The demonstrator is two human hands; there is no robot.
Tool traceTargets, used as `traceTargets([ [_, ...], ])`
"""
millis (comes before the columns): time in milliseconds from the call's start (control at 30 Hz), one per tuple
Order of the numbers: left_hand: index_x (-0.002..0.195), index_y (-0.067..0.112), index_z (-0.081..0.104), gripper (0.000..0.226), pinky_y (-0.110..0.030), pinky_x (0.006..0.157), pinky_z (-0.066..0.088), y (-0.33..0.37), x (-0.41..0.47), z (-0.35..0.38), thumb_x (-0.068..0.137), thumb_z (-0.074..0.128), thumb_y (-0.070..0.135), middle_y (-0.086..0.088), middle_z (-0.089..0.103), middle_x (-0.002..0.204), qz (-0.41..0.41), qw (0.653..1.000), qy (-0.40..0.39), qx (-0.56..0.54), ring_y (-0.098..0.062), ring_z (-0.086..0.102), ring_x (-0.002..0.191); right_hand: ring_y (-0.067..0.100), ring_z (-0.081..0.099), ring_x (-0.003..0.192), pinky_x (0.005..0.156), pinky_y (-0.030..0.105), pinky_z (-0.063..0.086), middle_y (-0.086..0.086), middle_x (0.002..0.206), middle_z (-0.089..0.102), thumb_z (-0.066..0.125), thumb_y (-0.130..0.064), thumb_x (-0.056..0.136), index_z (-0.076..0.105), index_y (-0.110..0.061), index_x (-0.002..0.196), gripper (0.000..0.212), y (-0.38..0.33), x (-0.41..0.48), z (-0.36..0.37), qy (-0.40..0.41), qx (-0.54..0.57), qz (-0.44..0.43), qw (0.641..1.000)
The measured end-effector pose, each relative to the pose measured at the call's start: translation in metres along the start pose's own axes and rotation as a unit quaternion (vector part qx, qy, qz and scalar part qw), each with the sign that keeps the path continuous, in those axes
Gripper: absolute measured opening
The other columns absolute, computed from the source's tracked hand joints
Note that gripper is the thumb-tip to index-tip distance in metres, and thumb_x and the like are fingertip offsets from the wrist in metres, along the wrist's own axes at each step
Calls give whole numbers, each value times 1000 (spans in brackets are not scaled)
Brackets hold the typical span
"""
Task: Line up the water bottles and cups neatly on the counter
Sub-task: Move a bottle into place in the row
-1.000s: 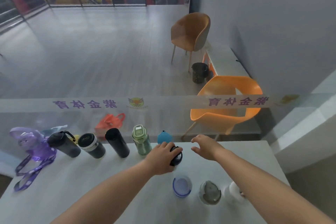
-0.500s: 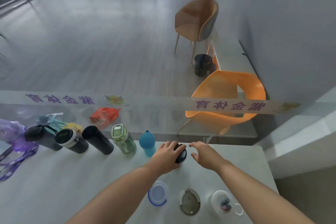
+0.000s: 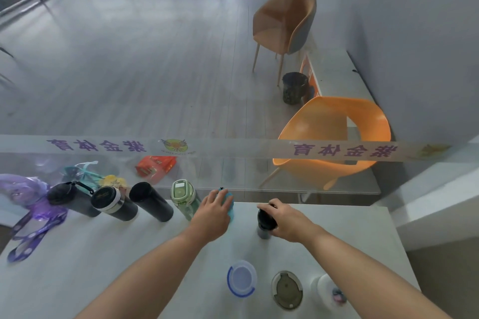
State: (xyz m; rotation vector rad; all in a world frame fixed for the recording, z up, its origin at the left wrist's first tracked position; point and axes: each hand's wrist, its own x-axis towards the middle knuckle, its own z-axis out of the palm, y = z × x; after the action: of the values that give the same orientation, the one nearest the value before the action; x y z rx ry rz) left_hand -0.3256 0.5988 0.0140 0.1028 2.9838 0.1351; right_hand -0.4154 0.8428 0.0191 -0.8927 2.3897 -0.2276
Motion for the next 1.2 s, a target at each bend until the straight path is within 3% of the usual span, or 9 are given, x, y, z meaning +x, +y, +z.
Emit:
traceTargets([
  [100,131,9,47,47,-43,106,37,-5,-1,6,86,45,22,-12,41,143,-15,1000,-14,-11,-38,40,125,30,55,118,97,36,50,2,139,44,76,-27,84,35,-32,150,79,-3,6,-1,28,23,18,999],
  [267,129,9,48,48,-46,102,39,-11,-1,13,83,46,21,-10,43,143,-16,999,-11,-33,-37,41,123,29,54,121,105,37,47,4,138,46,76,-26,84,36,-32,150,78,-7,23,-8,49,60,42,996],
  [867,143,15,31,57,-45,112,30,-16,-2,21,89,46,27,-5,26,153,-19,998,-41,-39,-31,25,135,29,52,126,106,39,49,3,139,46,79,-31,84,34,-36,148,78,-29,40,-8,51,75,76,993],
  [1000,144,15,30,59,-45,114,27,-19,-4,20,89,45,28,-6,25,155,-10,999,-37,-38,-31,23,138,34,41,140,114,43,40,6,154,34,77,-40,84,23,-40,153,88,-32,37,-9,42,64,85,993],
  [1100,143,13,34,57,-44,114,28,-21,-10,18,89,44,26,-8,30,153,4,999,-13,-33,-32,25,140,33,27,149,121,46,23,9,164,23,68,-57,86,17,-36,158,90,-38,21,-12,109,3,67,992],
  [1200,140,13,39,53,-42,111,30,-21,-20,14,88,45,24,-8,38,147,26,999,4,-31,-31,32,136,29,42,141,117,43,32,7,154,43,63,-50,92,42,-22,150,68,-54,-9,-3,191,-5,-1,982],
])
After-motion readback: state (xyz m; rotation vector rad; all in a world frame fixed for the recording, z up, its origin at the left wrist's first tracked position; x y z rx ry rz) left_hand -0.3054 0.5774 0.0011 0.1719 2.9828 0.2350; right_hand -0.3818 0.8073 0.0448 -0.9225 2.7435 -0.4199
